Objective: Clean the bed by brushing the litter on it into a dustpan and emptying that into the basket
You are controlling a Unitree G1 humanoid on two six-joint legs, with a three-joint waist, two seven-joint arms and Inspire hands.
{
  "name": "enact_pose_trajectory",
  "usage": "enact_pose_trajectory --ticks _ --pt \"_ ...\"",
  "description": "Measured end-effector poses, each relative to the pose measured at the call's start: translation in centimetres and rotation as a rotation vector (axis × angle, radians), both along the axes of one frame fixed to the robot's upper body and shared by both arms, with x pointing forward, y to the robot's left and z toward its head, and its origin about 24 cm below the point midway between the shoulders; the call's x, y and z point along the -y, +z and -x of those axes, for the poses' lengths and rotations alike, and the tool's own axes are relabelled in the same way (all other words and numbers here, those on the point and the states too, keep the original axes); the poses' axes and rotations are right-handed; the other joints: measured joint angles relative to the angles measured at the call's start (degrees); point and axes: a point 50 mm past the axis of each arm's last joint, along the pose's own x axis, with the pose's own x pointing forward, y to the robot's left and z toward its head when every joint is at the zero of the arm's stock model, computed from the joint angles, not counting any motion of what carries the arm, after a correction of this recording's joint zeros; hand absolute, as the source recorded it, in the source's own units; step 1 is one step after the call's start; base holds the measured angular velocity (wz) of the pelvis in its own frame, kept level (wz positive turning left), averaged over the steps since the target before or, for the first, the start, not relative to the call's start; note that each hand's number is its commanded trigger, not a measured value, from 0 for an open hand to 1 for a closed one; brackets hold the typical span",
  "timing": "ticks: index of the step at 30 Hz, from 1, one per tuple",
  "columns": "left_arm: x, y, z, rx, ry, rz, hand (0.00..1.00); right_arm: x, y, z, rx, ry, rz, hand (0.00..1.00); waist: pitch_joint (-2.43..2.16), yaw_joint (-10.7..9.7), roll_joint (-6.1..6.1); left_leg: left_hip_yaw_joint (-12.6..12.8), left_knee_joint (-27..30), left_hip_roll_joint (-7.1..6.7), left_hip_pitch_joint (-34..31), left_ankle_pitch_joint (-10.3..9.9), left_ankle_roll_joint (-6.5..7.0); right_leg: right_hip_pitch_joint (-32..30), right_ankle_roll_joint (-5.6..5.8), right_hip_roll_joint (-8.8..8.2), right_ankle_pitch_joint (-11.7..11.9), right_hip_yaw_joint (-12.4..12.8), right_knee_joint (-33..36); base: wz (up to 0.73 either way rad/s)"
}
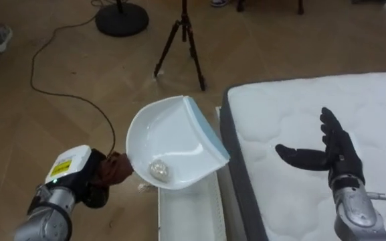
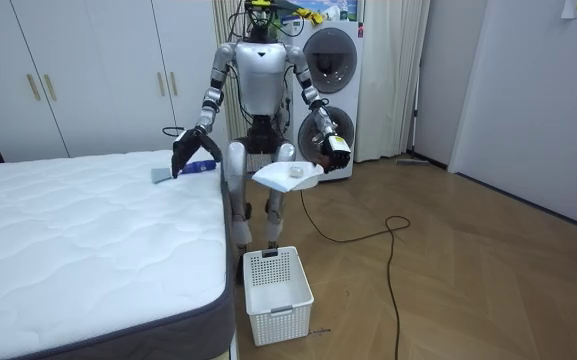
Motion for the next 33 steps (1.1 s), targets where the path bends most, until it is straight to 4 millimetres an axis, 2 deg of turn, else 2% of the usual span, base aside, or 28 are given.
enact_pose_trajectory --ticks 1,2,3,4,5,6,7,8,10,12,14,15,18,22,23,24,29,32,33 --pt "-0.2 0.0 0.0 -0.004 0.006 -0.005 1.0 0.0 0.1 -0.1 0.006 -0.001 0.002 0.0 -0.08 0.2 -0.1 0.9 0.0 -0.03 -0.2 -0.4 -0.53 1.1 -0.61 -0.16 1.1 -0.3 -0.5 0.0" --pt "-0.4 0.1 0.0 -0.008 0.016 -0.009 1.0 -0.1 0.5 -0.6 0.026 0.001 0.004 0.0 -0.01 0.0 0.36 7.5 0.7 1.84 -1.9 -1.6 -1.54 2.1 -1.08 -0.31 0.5 -2.2 -2.4 0.49" --pt "-0.5 0.3 -0.4 -0.009 0.013 -0.01 1.0 -0.1 0.8 -0.9 0.046 -0.006 0.007 0.0 0.05 -1.8 1.63 19.2 3.0 5.91 -4.8 -3.6 -0.9 2.1 -1.46 -0.4 -1.1 -4.5 -2.1 0.8" --pt "-0.3 0.4 -0.7 -0.01 0.005 -0.009 1.0 0.1 0.7 -0.8 0.046 -0.015 0.01 0.0 0.08 -2.5 1.96 24.1 4.4 7.66 -5.8 -4.3 -0.29 1.9 -1.2 -0.43 -2.4 -4.6 -1.1 1.16" --pt "0.1 0.5 -1.4 -0.008 -0.011 -0.008 1.0 0.3 0.1 -0.5 0.022 -0.026 0.01 0.0 0.07 -2.4 1.88 27.9 6.3 8.86 -6.1 -4.8 0.11 0.8 -0.59 -0.64 -5.3 -4.1 2.6 0.78" --pt "0.3 0.3 -1.3 -0.014 -0.012 -0.005 1.0 0.3 -0.1 -0.4 0.008 -0.023 0.009 0.0 0.0 -2.0 1.64 28.3 6.6 8.74 -5.7 -4.8 0.12 0.2 -0.3 -0.99 -6.4 -4.0 4.3 0.56" --pt "0.5 -0.2 -0.9 -0.035 -0.017 -0.005 1.0 0.3 -0.3 -0.4 -0.001 -0.005 0.004 0.0 0.08 -1.6 2.04 28.5 6.3 8.46 -4.8 -4.8 0.16 0.0 0.03 -0.85 -7.2 -4.2 5.2 0.23" --pt "0.4 -0.5 -0.4 -0.051 -0.013 -0.008 1.0 0.3 0.0 -0.6 0.01 0.012 0.006 0.0 -0.05 -1.2 2.24 29.5 5.4 8.32 -4.1 -4.7 0.28 0.0 -0.49 -1.07 -7.4 -4.3 4.8 0.16" --pt "0.1 -0.9 0.1 -0.072 0.003 -0.014 1.0 0.4 0.5 -1.2 0.032 0.02 0.019 0.0 -0.07 -0.8 3.61 29.9 4.7 8.26 -4.2 -4.6 0.46 -0.1 -0.86 -1.6 -7.7 -4.2 4.8 0.03" --pt "-0.3 -0.8 0.0 -0.076 0.019 -0.027 1.0 0.7 0.5 -1.4 0.026 0.021 0.039 0.0 -0.24 -0.6 4.78 30.0 2.7 8.19 -3.9 -3.9 1.61 -0.3 -0.94 -1.7 -7.8 -3.6 4.9 0.05" --pt "-0.6 -0.4 -0.4 -0.063 0.016 -0.04 1.0 0.9 0.4 -1.7 0.018 0.016 0.05 0.0 -0.23 -0.7 4.94 30.0 1.1 8.06 -3.8 -3.3 2.58 -1.2 -0.91 -1.73 -8.2 -3.6 5.6 0.07" --pt "-0.8 -0.1 -0.7 -0.057 0.016 -0.049 1.0 0.9 0.5 -2.0 0.021 0.015 0.059 0.0 -0.2 -1.0 4.96 30.0 0.7 7.85 -4.2 -2.7 3.61 -2.5 -1.15 -2.03 -8.7 -3.6 7.0 0.05" --pt "-1.0 0.1 -1.3 -0.049 0.016 -0.055 1.0 1.1 1.0 -2.5 0.043 0.019 0.086 0.0 -0.11 -1.6 5.26 30.7 0.1 7.3 -5.5 -2.0 4.75 -5.3 -1.74 -2.89 -9.9 -3.4 9.7 0.02" --pt "-1.3 0.6 -2.2 -0.035 0.015 -0.069 1.0 1.6 0.8 -2.7 0.027 0.019 0.131 0.0 0.18 -2.7 6.08 31.5 0.2 7.13 -8.2 -1.6 5.9 -9.4 -2.18 -3.22 -10.4 -2.2 12.8 0.02" --pt "-1.4 0.6 -2.3 -0.037 0.016 -0.07 1.0 1.7 0.6 -2.7 0.014 0.012 0.133 0.0 0.26 -3.1 6.49 31.7 0.1 7.12 -8.8 -1.7 7.22 -10.5 -2.17 -3.15 -10.6 -1.5 13.8 0.0" --pt "-1.4 0.6 -2.4 -0.041 0.016 -0.071 1.0 1.9 0.4 -2.5 0.002 0.005 0.135 0.0 0.45 -3.4 6.8 32.6 0.1 7.13 -9.4 -1.9 7.76 -11.7 -2.15 -3.28 -10.9 -0.9 15.0 -0.05" --pt "-2.0 0.3 -2.5 -0.059 0.025 -0.085 1.0 2.2 0.4 -2.5 -0.002 0.0 0.147 0.0 0.79 -4.2 8.49 34.3 2.3 6.35 -14.5 -1.6 8.46 -18.3 -2.13 -4.42 -11.3 0.8 19.1 -0.09" --pt "-2.7 0.6 -2.8 -0.076 -0.002 -0.145 1.0 2.1 0.3 -2.5 -0.004 0.001 0.167 0.0 1.2 -5.3 9.37 34.5 3.1 6.16 -16.1 -1.5 8.66 -20.0 -2.12 -5.09 -11.3 0.3 20.0 0.02" --pt "-2.7 0.8 -3.1 -0.077 -0.021 -0.166 1.0 2.2 0.4 -2.5 -0.001 -0.005 0.173 0.0 1.33 -5.6 10.06 34.5 3.2 6.1 -16.9 -1.5 8.78 -20.6 -2.09 -5.2 -11.3 0.2 20.0 0.0"
